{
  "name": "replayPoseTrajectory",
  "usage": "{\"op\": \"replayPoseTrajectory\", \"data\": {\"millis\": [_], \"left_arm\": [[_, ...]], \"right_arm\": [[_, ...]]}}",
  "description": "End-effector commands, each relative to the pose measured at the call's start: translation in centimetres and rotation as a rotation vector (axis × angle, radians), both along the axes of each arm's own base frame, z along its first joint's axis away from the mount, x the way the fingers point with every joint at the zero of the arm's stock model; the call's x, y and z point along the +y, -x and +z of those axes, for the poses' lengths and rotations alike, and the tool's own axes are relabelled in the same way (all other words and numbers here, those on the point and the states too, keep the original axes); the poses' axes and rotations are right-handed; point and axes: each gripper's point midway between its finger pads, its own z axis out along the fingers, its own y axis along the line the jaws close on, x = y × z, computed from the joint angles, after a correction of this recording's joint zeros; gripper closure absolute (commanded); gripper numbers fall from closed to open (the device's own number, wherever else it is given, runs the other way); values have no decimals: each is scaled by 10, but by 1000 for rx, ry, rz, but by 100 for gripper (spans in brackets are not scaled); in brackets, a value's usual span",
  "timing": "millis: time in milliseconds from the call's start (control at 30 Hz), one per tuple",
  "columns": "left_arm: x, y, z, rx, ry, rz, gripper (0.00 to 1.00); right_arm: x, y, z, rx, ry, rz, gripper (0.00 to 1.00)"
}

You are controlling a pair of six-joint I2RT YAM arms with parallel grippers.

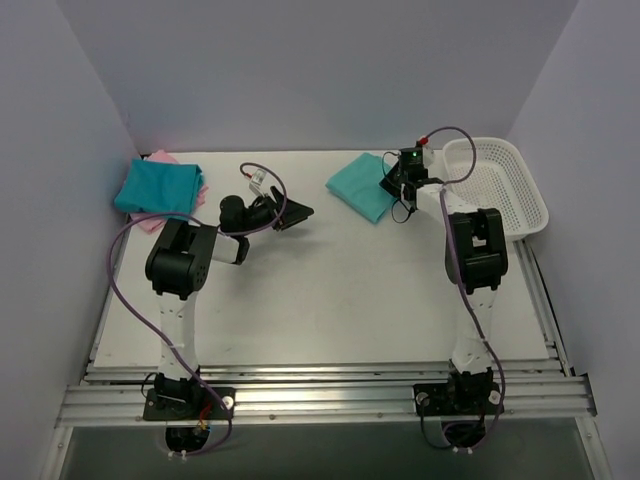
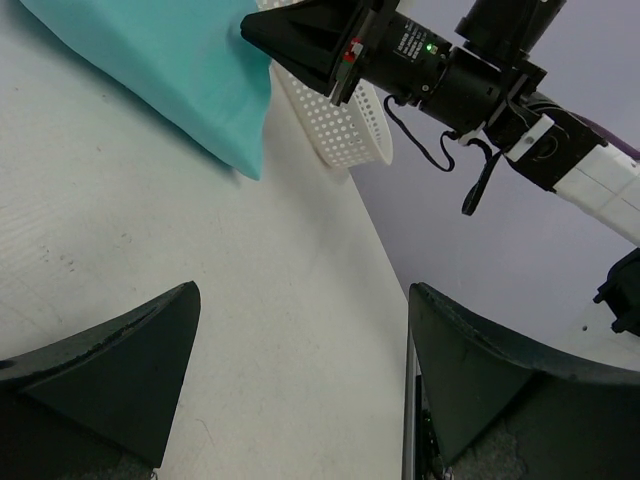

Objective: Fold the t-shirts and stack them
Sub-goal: Fold the tshirt

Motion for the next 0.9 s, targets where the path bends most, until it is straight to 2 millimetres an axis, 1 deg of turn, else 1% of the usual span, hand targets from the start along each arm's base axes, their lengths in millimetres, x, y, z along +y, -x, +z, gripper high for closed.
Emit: {"op": "replayPoseTrajectory", "data": {"millis": [0,33,133,167,233,267,300,367,400,467,500,533,600,633,667,700,733,767,800,833,867], "left_arm": [[3,3,28,-110,19,-2,6],[3,4,27,-107,17,-2,6],[4,5,24,-102,14,-4,6],[4,5,23,-101,13,-5,6],[5,4,21,-98,12,-7,6],[4,4,20,-96,12,-8,6],[5,4,20,-96,12,-7,6],[5,3,18,-92,10,-7,6],[5,1,18,-92,12,-5,6],[5,-2,19,-97,13,-7,6],[5,-5,16,-91,11,-7,6],[8,-10,14,-81,6,-1,6],[20,-35,18,-92,-12,33,6],[24,-48,13,-120,-57,51,6],[30,-60,-5,-32,-106,69,6],[38,-89,-4,-77,-148,119,6],[41,-98,-20,-5,-183,133,6],[43,-109,-23,0,-198,147,6],[46,-122,-39,27,-220,180,6],[45,-141,-22,-11,-215,196,6],[45,-146,-29,35,-235,205,6]], "right_arm": [[-14,-4,11,-49,3,-35,100],[-21,0,5,-35,11,-48,100],[-36,5,-3,-25,17,-82,100],[-46,7,-11,-13,18,-102,100],[-57,10,-18,5,12,-126,100],[-71,12,-23,12,7,-147,100],[-76,14,-27,16,-3,-157,100],[-87,16,-30,18,-21,-170,100],[-89,17,-31,21,-26,-172,100],[-93,19,-27,17,-31,-177,100],[-95,22,-29,22,-34,-180,100],[-95,24,-22,10,-38,-181,100],[-93,28,-14,-2,-49,-172,100],[-91,36,-9,-8,-59,-168,100],[-90,40,-4,-24,-66,-167,100],[-88,44,0,-29,-72,-161,100],[-85,55,8,-38,-76,-155,100],[-85,60,14,-50,-75,-155,100],[-84,65,17,-55,-73,-150,100],[-83,71,36,-87,-73,-146,100],[-82,81,33,-75,-58,-138,100]]}}
